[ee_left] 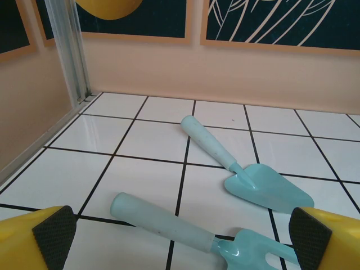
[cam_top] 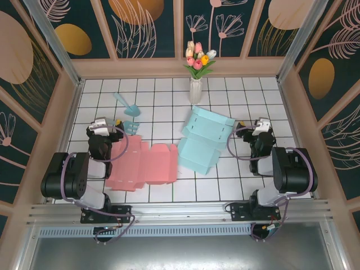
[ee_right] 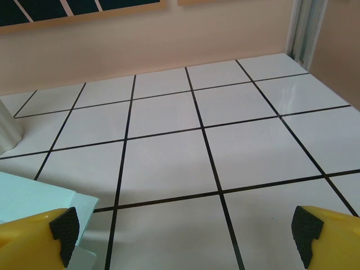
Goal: Fold the paper box
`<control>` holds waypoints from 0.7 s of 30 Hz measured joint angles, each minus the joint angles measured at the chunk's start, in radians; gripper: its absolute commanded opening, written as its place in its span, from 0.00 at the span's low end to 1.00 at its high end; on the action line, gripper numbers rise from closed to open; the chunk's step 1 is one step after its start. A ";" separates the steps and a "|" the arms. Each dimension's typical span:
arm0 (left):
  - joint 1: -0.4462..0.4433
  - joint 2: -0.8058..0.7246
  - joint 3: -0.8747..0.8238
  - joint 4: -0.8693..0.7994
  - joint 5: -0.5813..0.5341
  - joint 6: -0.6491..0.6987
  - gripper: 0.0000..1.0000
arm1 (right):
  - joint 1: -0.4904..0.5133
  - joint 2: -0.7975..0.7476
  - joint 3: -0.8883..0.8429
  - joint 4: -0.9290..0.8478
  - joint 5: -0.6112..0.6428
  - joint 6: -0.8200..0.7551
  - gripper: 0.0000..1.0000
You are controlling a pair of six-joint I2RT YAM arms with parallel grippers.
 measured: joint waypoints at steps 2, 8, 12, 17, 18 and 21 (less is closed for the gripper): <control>0.000 0.000 0.000 0.000 0.000 0.000 0.99 | 0.000 0.000 0.000 0.000 -0.005 0.000 0.99; 0.000 0.000 0.000 0.000 0.000 0.000 0.99 | 0.000 0.000 0.000 0.000 -0.018 0.000 0.99; 0.000 0.000 0.000 0.000 0.000 0.000 0.99 | 0.000 0.000 0.000 0.000 -0.019 0.000 0.99; 0.000 0.000 0.000 0.000 0.000 0.000 0.99 | 0.000 0.000 0.000 0.000 -0.021 0.000 0.99; 0.000 0.000 0.000 0.000 0.000 0.000 0.99 | 0.000 0.000 0.000 0.000 -0.021 0.000 0.99; 0.000 0.000 0.000 0.000 0.000 0.000 0.99 | 0.000 0.000 0.000 0.000 -0.021 0.000 0.99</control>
